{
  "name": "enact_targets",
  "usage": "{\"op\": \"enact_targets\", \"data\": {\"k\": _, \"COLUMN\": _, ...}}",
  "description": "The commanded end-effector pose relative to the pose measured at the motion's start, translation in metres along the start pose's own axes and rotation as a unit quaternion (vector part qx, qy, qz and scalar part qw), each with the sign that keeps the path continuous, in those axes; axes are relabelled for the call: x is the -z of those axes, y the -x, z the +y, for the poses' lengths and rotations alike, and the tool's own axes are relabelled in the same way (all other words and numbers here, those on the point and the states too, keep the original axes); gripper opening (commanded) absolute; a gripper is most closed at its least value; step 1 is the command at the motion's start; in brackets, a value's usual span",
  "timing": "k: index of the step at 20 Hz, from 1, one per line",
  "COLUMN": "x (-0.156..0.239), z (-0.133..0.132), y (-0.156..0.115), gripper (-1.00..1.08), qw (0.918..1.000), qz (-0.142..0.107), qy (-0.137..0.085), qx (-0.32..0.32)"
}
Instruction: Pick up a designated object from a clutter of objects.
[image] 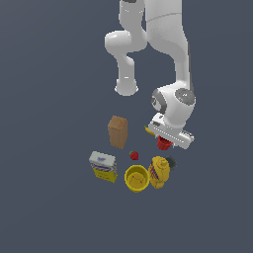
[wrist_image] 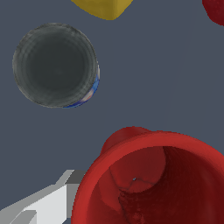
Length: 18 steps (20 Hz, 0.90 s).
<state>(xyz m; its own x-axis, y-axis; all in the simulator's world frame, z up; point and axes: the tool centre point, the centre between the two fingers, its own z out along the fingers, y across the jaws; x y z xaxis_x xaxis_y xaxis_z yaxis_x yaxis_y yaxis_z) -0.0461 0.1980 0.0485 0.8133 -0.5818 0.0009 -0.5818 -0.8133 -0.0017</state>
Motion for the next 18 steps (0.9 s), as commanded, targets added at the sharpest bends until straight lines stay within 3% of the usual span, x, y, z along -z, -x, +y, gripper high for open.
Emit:
{"op": "enact_targets", "data": {"k": 1, "x": -0.001, "z": 0.001, "y": 0.0, "gripper": -1.0, "qw": 1.0, "qz": 0.0, "qy": 0.001, "qx": 0.0}}
{"op": "enact_targets", "data": {"k": 10, "x": 0.01, "z": 0.003, "y": 0.002, "gripper": -1.0, "qw": 1.0, "qz": 0.0, "qy": 0.0, "qx": 0.0}}
{"op": "enact_targets", "data": {"k": 18, "x": 0.045, "z": 0.014, "y": 0.008, "gripper": -1.0, "qw": 1.0, "qz": 0.0, "qy": 0.0, "qx": 0.0}}
